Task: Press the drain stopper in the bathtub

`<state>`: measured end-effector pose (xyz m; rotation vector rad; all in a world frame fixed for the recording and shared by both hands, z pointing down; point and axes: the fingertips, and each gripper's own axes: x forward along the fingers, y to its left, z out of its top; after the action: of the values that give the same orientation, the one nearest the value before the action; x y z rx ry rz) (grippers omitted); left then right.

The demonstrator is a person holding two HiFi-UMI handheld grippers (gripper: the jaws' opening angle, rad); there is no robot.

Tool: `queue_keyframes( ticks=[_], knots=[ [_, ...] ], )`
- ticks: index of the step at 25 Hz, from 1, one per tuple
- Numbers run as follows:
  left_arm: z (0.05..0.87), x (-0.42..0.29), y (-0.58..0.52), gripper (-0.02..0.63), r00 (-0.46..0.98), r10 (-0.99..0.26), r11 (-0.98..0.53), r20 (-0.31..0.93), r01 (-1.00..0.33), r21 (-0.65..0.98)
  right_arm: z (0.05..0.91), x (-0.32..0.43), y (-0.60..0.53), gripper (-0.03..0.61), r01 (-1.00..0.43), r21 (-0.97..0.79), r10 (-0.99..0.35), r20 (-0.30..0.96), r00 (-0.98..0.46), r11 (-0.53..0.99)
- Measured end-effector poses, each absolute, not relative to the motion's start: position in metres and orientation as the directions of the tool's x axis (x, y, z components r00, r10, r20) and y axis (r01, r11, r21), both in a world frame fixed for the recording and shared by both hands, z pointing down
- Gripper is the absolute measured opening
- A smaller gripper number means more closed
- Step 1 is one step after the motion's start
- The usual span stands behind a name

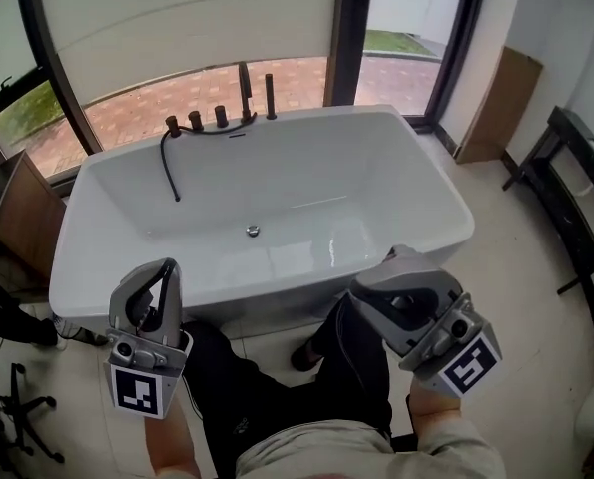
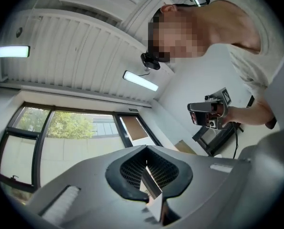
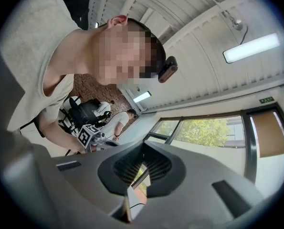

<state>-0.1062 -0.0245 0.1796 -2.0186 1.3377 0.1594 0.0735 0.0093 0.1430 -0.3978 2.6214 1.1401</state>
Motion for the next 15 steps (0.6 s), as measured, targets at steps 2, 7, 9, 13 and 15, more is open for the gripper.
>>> queue_keyframes(
  ticks=[2,7,9,13,15],
  knots=[
    [0.166,-0.103,-0.004,0.008,0.46,-0.742,-0.201,-0.488,-0.847,-0.492,0.138,0.075,0.021,0.002,-0.35,0.688,-0.132,-0.35,-0.927,0.635],
    [0.124,-0.077,0.057,0.008,0.527,-0.611,-0.194,-0.59,-0.823,-0.534,0.121,0.081,0.056,0.002,-0.352,0.714,-0.07,-0.393,-0.917,0.605],
    [0.121,-0.068,0.068,0.008,0.557,-0.583,-0.205,-0.591,-0.805,-0.557,0.115,0.082,0.062,0.002,-0.364,0.723,-0.068,-0.405,-0.912,0.588],
    [0.127,-0.058,0.069,0.008,0.59,-0.576,-0.23,-0.565,-0.781,-0.581,0.112,0.094,0.06,0.002,-0.383,0.715,-0.082,-0.417,-0.905,0.585],
    [0.129,-0.059,0.068,0.008,0.595,-0.579,-0.242,-0.557,-0.778,-0.58,0.116,0.098,0.059,0.002,-0.381,0.717,-0.086,-0.412,-0.907,0.584]
  ],
)
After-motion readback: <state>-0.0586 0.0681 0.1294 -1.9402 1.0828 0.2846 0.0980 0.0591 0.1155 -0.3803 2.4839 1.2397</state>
